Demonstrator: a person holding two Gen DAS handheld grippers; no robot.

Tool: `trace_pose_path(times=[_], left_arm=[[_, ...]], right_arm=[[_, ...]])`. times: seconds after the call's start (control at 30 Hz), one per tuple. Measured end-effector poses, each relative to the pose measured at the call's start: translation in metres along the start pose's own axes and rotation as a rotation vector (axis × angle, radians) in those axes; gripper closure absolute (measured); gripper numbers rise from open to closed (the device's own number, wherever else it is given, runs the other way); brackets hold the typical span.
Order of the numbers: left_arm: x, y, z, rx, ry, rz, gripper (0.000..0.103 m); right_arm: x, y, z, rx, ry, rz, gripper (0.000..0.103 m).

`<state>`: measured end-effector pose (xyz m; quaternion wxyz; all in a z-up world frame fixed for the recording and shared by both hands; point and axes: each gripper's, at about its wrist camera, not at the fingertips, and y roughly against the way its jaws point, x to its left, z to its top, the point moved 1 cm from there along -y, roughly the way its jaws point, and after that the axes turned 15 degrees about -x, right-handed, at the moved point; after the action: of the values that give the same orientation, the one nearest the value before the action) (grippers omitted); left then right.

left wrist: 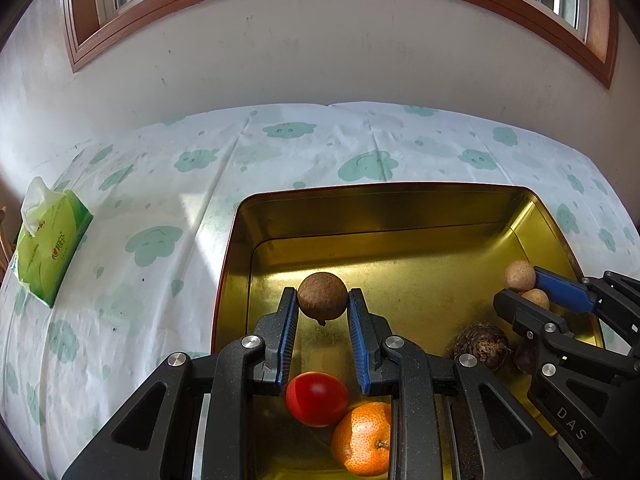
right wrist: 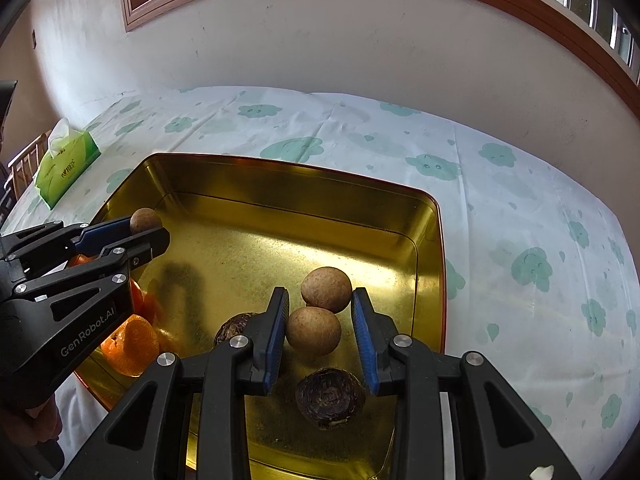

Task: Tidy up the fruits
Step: 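Open the left tool to drop its brown fruit while the right tool releases its two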

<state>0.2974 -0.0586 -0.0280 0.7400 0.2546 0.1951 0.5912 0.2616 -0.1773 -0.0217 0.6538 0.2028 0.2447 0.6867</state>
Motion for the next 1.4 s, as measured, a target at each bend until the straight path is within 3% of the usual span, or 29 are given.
trace_pose_path(times=[0.2, 0.33, 0.87, 1.4], left_arm=[[0.0, -0.002, 0.001, 0.004, -0.004, 0.002, 0.076], [-0.001, -0.002, 0.0, 0.009, -0.008, 0.003, 0.076], [-0.003, 0.056, 0.001, -0.061, -0.012, -0.008, 0.075], [-0.007, 0.106, -0.027, -0.078, -0.013, -0.016, 0.07]], right_arm=[[0.0, 0.0, -0.001, -0.001, -0.008, 0.001, 0.07], [-0.001, 0.003, 0.0, -0.012, -0.005, -0.01, 0.059], [0.004, 0.054, 0.005, -0.071, -0.009, -0.012, 0.059], [0.004, 0.103, -0.019, -0.09, -0.026, -0.01, 0.059]])
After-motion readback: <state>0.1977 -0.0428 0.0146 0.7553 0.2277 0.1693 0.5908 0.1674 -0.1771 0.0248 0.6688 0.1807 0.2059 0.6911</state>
